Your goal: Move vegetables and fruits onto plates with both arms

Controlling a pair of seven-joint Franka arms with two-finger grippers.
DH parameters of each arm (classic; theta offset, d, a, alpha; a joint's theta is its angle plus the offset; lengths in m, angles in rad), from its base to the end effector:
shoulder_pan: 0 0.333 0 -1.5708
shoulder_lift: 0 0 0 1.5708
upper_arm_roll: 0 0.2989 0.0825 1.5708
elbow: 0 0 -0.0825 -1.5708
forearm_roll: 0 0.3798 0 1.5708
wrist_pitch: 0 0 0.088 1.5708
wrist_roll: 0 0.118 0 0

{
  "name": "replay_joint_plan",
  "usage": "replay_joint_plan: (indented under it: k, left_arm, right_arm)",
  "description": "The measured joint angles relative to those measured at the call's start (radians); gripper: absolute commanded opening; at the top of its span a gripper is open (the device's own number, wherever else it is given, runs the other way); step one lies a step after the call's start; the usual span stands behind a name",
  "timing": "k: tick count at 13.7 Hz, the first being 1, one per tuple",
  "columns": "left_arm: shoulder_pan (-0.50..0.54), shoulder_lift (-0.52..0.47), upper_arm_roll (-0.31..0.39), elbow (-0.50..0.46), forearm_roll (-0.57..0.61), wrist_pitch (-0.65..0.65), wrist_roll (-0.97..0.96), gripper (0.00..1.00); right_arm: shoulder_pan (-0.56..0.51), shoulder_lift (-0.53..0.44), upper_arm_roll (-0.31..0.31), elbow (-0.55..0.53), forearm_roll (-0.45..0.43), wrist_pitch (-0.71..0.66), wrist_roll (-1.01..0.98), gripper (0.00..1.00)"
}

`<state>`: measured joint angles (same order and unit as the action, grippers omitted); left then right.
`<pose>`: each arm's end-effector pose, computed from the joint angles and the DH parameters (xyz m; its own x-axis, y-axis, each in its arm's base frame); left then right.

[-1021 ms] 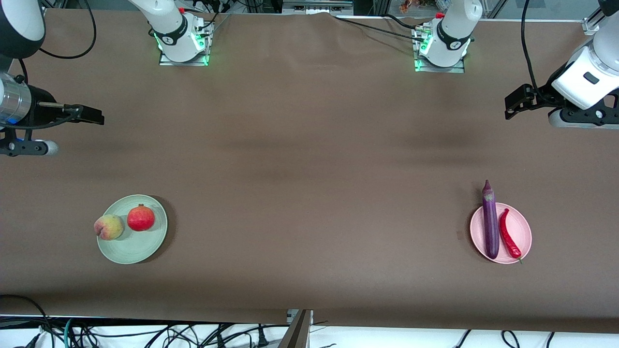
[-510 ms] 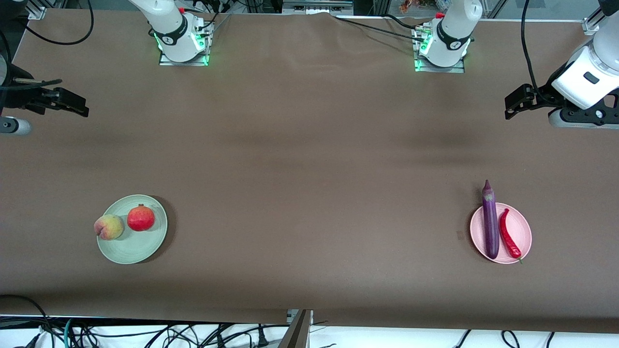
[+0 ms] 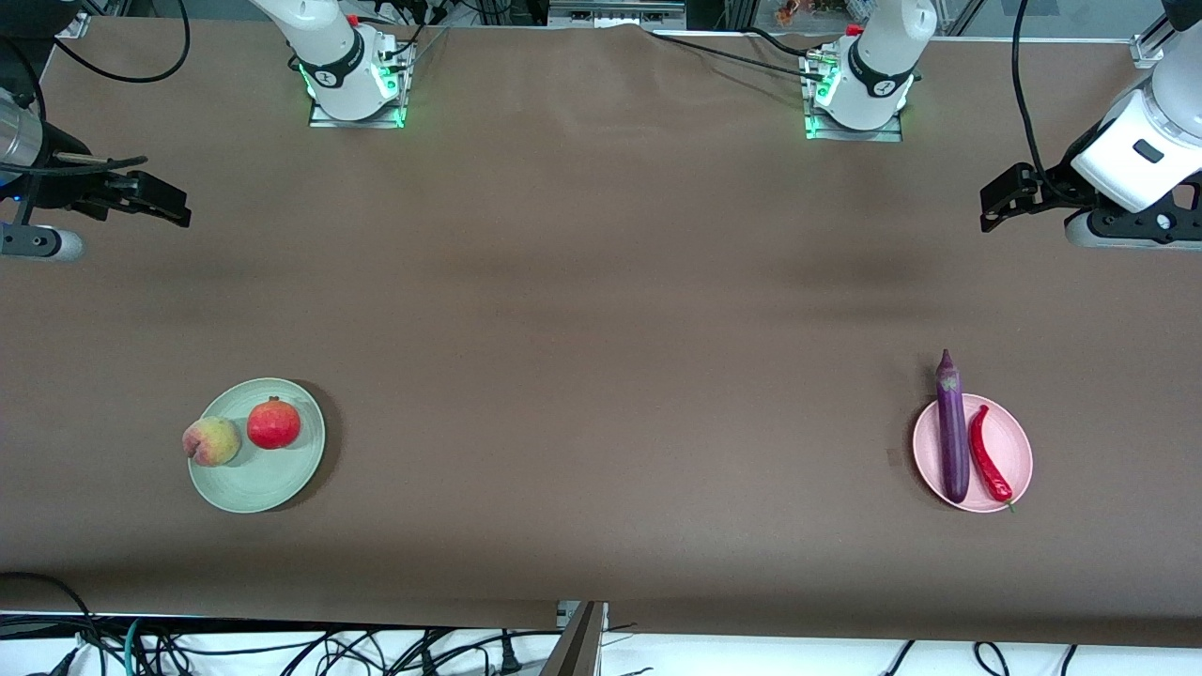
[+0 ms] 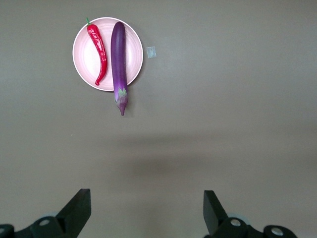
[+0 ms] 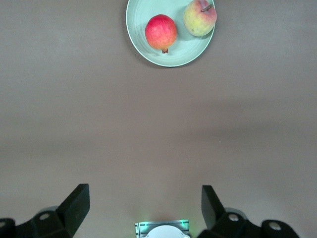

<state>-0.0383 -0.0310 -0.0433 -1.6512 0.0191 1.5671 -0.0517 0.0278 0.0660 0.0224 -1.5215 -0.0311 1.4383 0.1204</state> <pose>0.5366 -0.0419 0.5755 0.9982 -0.0296 -0.0520 -0.0309 -0.9993 -0.0231 0.5522 0.0234 0.5722 0.9868 -0.0745 -0.1439 -0.0684 -0.9965 0.0472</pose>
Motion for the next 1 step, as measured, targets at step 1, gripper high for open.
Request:
replay_joint_plan:
  k: [1]
  left_arm:
    - [0.000, 0.000, 0.000, 0.000, 0.000, 0.000, 0.000, 1.00]
  right_arm:
    - [-0.001, 0.000, 0.000, 0.000, 0.000, 0.001, 0.001, 1.00]
